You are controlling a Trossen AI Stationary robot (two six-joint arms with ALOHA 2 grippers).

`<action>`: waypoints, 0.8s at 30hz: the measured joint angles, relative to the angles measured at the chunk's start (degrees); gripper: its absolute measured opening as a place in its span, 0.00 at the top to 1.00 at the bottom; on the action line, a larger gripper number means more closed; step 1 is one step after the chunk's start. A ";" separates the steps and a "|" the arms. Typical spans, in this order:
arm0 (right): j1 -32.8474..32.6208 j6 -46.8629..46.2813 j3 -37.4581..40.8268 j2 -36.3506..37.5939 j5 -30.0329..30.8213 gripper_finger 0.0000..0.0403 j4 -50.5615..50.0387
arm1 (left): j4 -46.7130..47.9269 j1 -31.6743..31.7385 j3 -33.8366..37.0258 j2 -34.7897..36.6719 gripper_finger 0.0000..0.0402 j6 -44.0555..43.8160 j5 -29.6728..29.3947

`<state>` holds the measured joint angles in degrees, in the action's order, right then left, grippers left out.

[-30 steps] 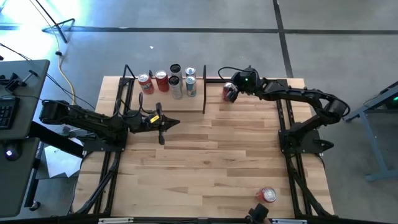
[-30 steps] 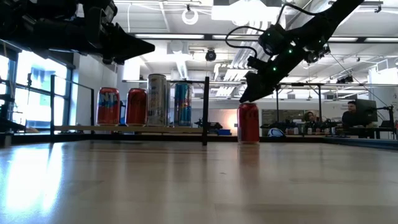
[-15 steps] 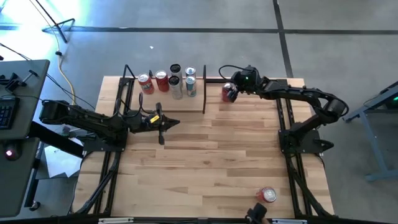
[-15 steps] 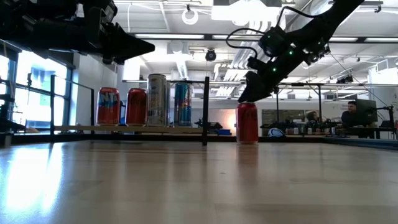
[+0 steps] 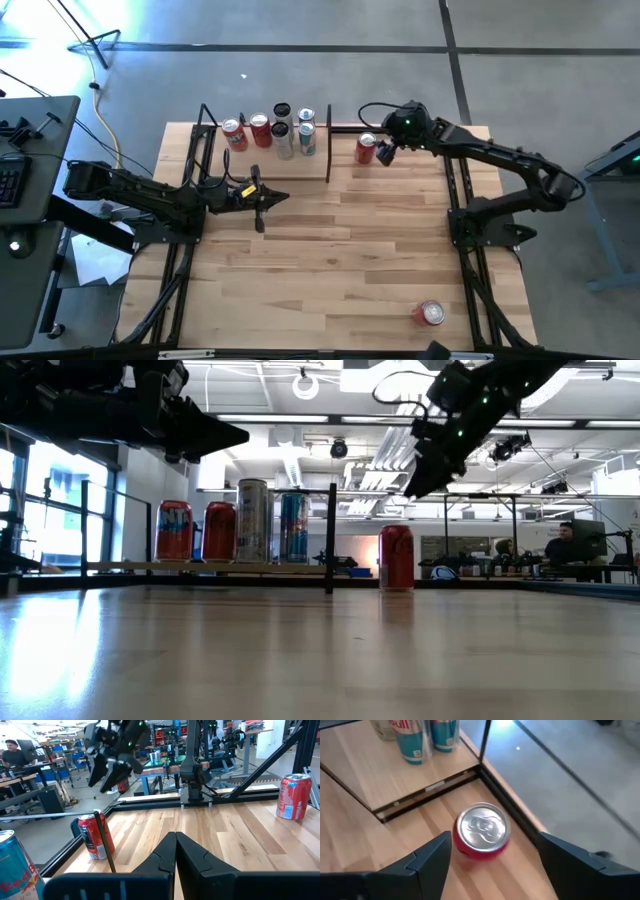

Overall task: Place canned beverage on shelf
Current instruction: Put the red-black soda can on the shelf aligned with the other red-black soda can

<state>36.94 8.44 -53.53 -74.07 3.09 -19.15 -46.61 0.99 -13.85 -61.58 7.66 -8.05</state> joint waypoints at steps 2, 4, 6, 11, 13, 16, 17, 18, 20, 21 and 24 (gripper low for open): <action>-0.54 0.69 -0.42 1.57 1.40 0.37 -1.74 | 0.00 -0.01 0.00 -0.01 1.00 -0.13 0.00; -1.24 0.86 0.45 2.78 2.50 0.46 -1.18 | 0.00 0.00 0.00 0.00 1.00 -0.41 0.02; -2.09 0.83 1.91 3.15 2.66 0.60 -0.57 | 0.00 0.00 0.00 -0.02 1.00 -0.39 0.02; -4.43 -2.42 6.75 3.11 4.48 0.96 3.11 | 0.02 -0.02 0.00 -0.02 1.00 -0.41 0.00; -5.95 -5.55 9.10 3.11 6.94 0.95 5.47 | 0.02 0.00 0.00 0.00 1.00 -0.57 0.00; -9.99 -8.36 13.93 3.11 10.81 0.93 11.31 | 0.02 0.00 0.00 -0.01 1.00 -0.57 0.00; -11.67 -8.65 15.91 3.11 12.56 0.95 13.78 | 0.02 0.00 0.00 0.00 1.00 -0.56 0.01; -13.45 -8.88 17.93 3.14 14.27 0.97 16.54 | 0.02 -0.02 0.00 0.00 1.00 -0.55 0.00; -16.23 -9.80 22.06 3.15 17.27 0.99 23.16 | 0.02 0.00 0.00 0.00 1.00 -0.55 0.00; -17.50 -10.24 24.01 3.18 17.99 0.99 26.44 | 0.02 -0.02 0.00 0.00 1.00 -0.55 0.01; -20.51 -12.07 29.17 3.22 17.57 0.99 34.70 | 0.02 0.00 0.00 0.00 1.00 -0.57 0.00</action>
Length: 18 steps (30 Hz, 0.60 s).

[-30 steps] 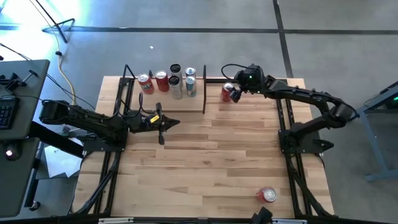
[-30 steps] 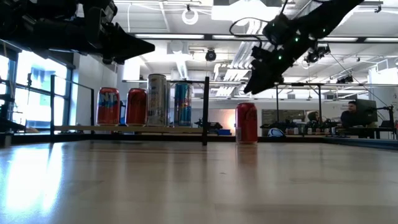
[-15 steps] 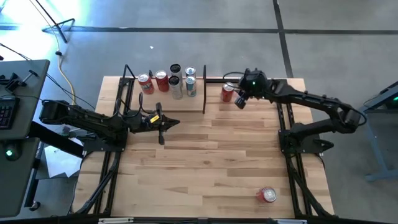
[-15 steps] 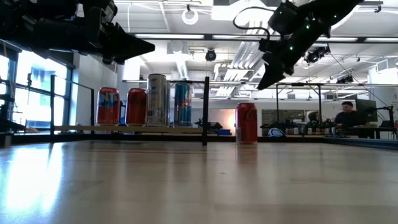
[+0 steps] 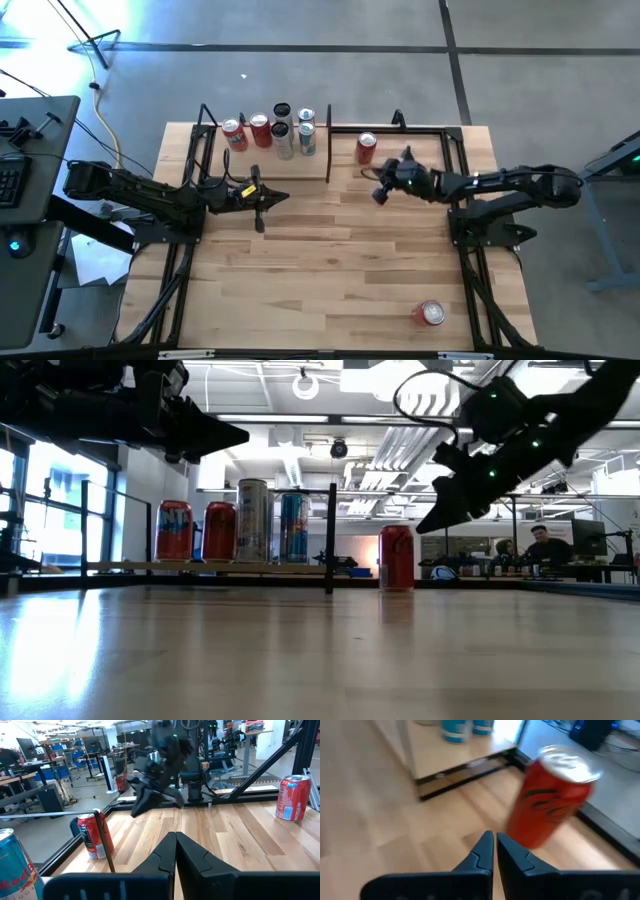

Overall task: Place canned beverage on shelf
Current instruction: Put the red-black soda can on the shelf aligned with the other red-black soda can

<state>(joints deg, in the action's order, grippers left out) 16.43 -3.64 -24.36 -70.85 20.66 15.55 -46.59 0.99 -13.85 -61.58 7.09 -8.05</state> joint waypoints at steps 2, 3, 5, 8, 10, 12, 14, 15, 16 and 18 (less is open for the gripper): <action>-1.82 -1.21 2.30 0.00 -0.33 1.00 4.19 | 0.01 -0.01 0.00 -0.01 1.00 0.00 0.01; -2.63 -1.57 3.02 0.00 -0.33 0.99 5.47 | 0.00 -0.01 0.00 -0.01 1.00 0.00 0.00; -3.96 -2.37 3.48 0.02 -0.33 0.98 5.94 | 0.00 0.00 0.00 0.00 1.00 0.00 0.00; -5.07 -5.03 3.50 0.02 -0.33 0.96 6.27 | 0.00 -0.02 0.00 0.00 1.00 0.00 0.00; -5.36 -5.17 3.50 0.02 -0.33 0.94 6.21 | 0.00 -0.01 0.00 0.00 1.00 0.00 0.00; -5.36 -5.11 3.50 0.02 -0.24 0.89 6.23 | 0.00 -0.02 0.00 0.00 1.00 0.00 0.00; -4.95 -5.14 3.50 0.02 0.77 0.83 6.55 | 0.00 0.00 0.00 0.00 1.00 0.00 0.00; -4.53 -5.14 3.50 0.02 1.36 0.79 7.06 | 0.00 -0.01 0.00 0.00 1.00 0.00 0.00; -3.98 -5.12 3.50 0.02 1.51 0.74 7.75 | 0.00 -0.02 0.00 0.00 1.00 0.00 0.00; -2.94 -5.14 3.49 0.02 1.64 0.65 9.27 | 0.01 -0.01 0.00 0.00 1.00 0.02 0.00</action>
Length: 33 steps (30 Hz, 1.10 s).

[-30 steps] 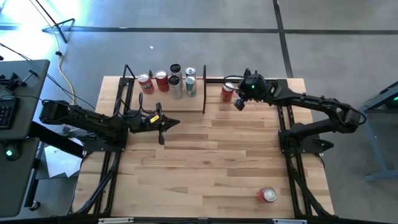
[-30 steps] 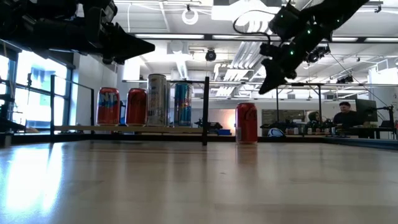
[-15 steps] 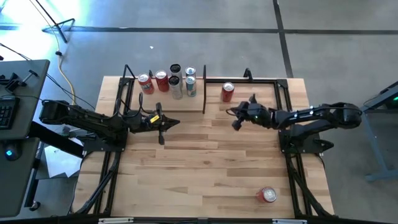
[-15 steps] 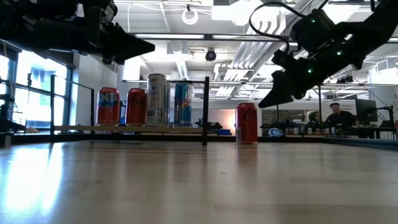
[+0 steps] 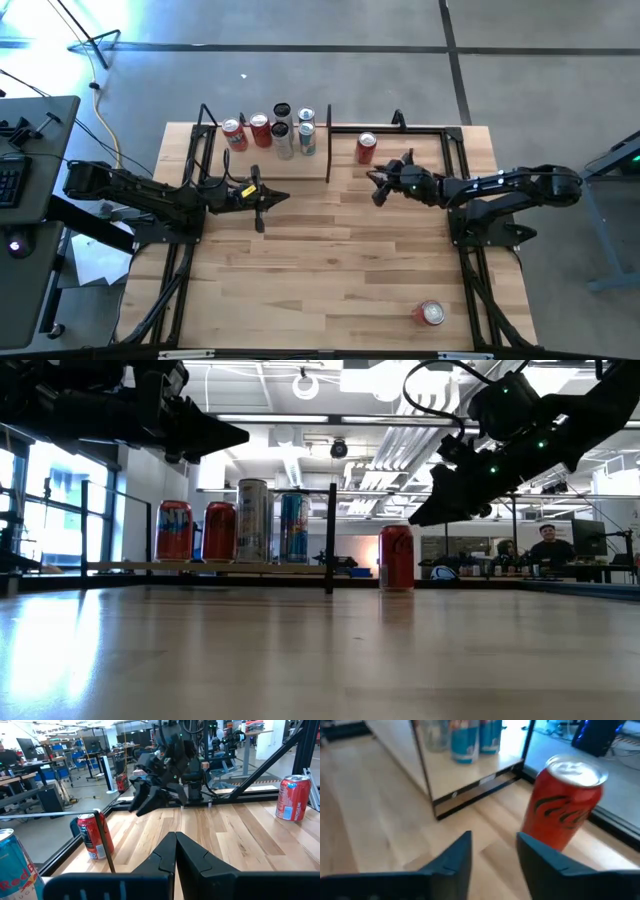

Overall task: Place canned beverage on shelf
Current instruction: Put the red-black soda can on the shelf aligned with the other red-black soda can

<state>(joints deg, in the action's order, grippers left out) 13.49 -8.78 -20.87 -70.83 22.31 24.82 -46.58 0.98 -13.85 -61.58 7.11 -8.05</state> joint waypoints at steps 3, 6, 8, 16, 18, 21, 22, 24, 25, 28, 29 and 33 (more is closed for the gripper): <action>1.76 0.19 -0.01 0.00 0.16 0.50 3.40 | -0.01 0.06 0.00 0.00 1.00 0.00 0.00; 3.93 -0.66 -0.02 0.00 2.44 0.40 6.91 | -0.01 0.06 0.00 0.00 1.00 0.02 0.00; 5.25 -0.74 -0.02 0.00 3.39 0.36 7.99 | -0.01 0.06 0.00 0.00 1.00 0.00 0.00; 8.26 1.11 -0.06 -0.02 3.02 0.33 10.34 | -0.01 0.07 0.00 0.00 1.00 0.20 0.00; 9.36 2.00 -0.06 -0.02 2.96 0.33 10.25 | -0.01 0.05 0.00 0.00 1.00 0.20 0.00; 11.16 2.62 -0.06 -0.86 0.82 0.33 11.75 | -0.01 0.05 0.00 0.00 1.00 0.20 0.00; 11.50 2.37 -0.25 -1.44 0.24 0.33 12.26 | -0.01 0.08 0.00 0.00 1.00 0.20 0.00; 11.62 1.87 -1.92 -3.30 -0.13 0.33 11.74 | -0.01 0.07 0.00 0.00 1.00 0.18 0.00; 11.44 2.03 -3.02 -4.32 -0.11 0.33 11.04 | -0.02 0.07 0.00 0.00 1.00 0.19 0.00; 11.14 3.67 -7.79 -7.60 1.07 0.33 6.10 | -0.02 0.06 0.00 0.00 1.00 0.17 0.00; 11.26 4.18 -9.83 -8.60 1.27 0.33 3.82 | -0.01 0.07 0.00 0.00 1.00 0.17 0.00; 13.32 4.45 -18.88 -10.84 -0.25 0.33 -11.03 | 0.04 0.03 0.00 0.00 1.00 -0.04 0.00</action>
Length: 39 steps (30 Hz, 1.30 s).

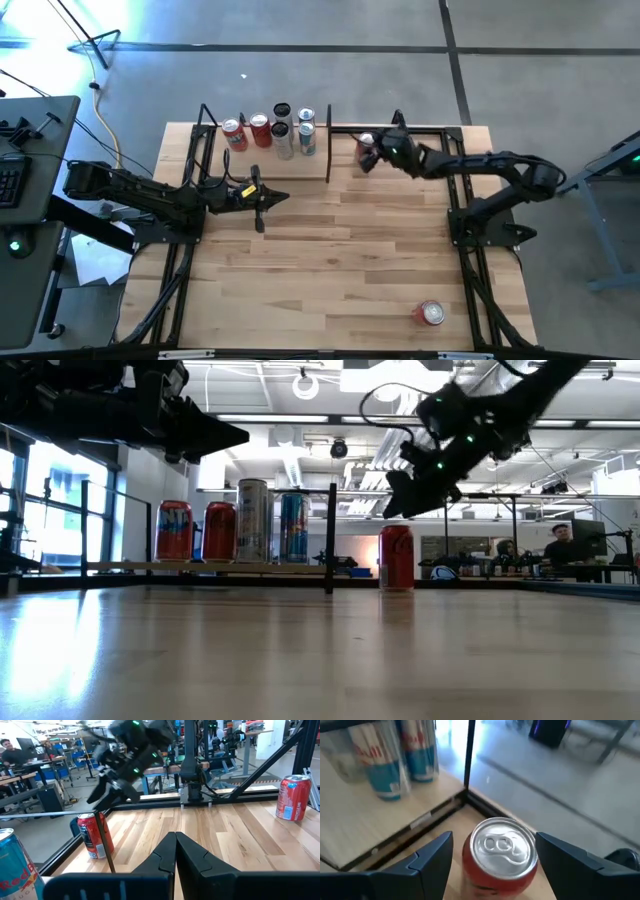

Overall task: Place canned beverage on shelf
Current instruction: Put the red-black soda can on the shelf aligned with the other red-black soda can

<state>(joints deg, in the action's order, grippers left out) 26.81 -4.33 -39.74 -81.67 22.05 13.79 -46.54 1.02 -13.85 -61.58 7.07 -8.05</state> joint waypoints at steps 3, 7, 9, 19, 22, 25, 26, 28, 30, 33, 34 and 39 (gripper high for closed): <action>1.07 -0.86 -8.39 -0.43 -2.67 0.33 -15.70 | -0.01 0.00 0.00 0.00 1.00 0.04 0.00; 2.18 -0.79 -19.65 -1.04 -4.16 0.33 -33.84 | -0.01 0.00 0.00 0.00 1.00 0.07 0.00; 3.42 -0.77 -25.03 -2.04 -6.66 0.33 -40.85 | -0.03 0.00 0.00 0.00 1.00 0.03 0.00; 8.13 0.30 -45.66 -17.02 -14.86 0.33 -63.64 | 0.00 0.00 0.00 0.00 1.00 -0.87 0.00; 8.47 1.47 -49.83 -21.34 -12.96 0.33 -68.36 | 0.01 0.00 0.00 0.00 1.00 -0.87 0.01; 8.45 1.82 -52.95 -24.27 -9.64 0.33 -70.90 | 0.02 0.00 0.00 0.00 1.00 -0.87 0.02; 8.45 1.84 -53.65 -25.01 -8.98 0.33 -71.67 | -0.01 0.00 0.00 0.00 1.00 -0.87 0.01; 8.57 2.75 -54.11 -25.89 -9.45 0.33 -71.83 | 0.02 0.00 0.00 0.00 1.00 -0.87 0.00; 8.69 3.77 -54.24 -26.13 -11.27 0.33 -71.83 | 0.00 0.00 0.00 0.00 1.00 -0.88 0.02; 9.01 4.33 -54.32 -26.26 -13.31 0.33 -71.56 | -0.01 0.00 0.00 0.00 1.00 -0.91 0.01; 9.11 4.34 -54.32 -26.27 -13.33 0.33 -71.52 | 0.01 0.01 0.00 0.00 1.00 -0.95 0.02; 9.80 5.01 -55.59 -26.55 -13.93 0.33 -73.03 | -0.01 0.02 0.00 0.00 1.00 -0.96 0.02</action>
<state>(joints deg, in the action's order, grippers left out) 36.61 0.68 -95.33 -108.22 8.13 -59.24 -46.54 1.04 -13.85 -61.58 6.11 -8.03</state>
